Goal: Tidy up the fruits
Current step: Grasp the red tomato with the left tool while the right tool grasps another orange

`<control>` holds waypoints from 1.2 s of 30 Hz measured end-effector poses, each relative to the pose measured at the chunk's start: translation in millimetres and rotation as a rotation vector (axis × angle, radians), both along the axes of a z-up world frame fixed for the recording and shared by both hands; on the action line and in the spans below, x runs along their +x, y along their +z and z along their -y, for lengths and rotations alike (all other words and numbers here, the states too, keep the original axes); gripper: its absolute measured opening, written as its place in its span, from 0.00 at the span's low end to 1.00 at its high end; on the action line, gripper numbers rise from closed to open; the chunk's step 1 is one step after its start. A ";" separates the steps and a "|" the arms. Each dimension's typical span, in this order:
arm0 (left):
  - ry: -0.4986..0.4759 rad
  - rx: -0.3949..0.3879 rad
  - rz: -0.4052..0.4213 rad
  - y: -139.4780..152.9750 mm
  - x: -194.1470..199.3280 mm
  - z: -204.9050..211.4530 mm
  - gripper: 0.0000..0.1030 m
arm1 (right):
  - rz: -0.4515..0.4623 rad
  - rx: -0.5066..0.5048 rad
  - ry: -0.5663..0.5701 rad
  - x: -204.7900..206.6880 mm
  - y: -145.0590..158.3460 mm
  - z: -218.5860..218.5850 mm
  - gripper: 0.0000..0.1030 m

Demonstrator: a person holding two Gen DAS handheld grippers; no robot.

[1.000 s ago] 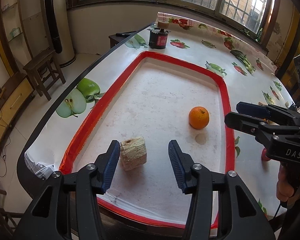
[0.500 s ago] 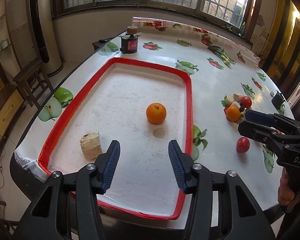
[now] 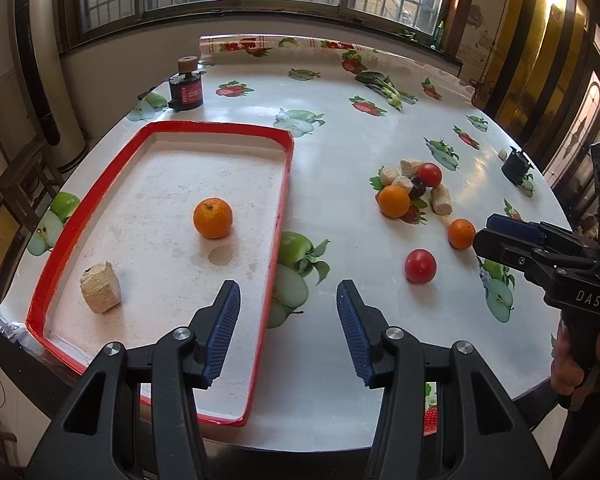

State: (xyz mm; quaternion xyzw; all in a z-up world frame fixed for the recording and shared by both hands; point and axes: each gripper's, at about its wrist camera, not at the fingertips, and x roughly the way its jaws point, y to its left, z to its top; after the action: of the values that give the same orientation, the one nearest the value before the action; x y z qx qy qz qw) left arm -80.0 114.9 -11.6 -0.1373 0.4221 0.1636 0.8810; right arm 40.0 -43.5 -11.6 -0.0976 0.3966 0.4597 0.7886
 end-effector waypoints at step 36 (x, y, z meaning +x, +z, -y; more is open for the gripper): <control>-0.234 -0.071 -0.078 -44.9 103.2 75.4 0.47 | -0.042 -0.037 -0.183 45.3 -38.6 69.1 0.61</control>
State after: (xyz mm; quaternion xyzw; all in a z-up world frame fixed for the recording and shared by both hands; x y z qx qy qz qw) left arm 23.2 39.4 -56.5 -0.1119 0.4748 0.0497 0.8715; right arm 85.3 -112.6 -50.2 -0.0660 0.4288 0.3803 0.8168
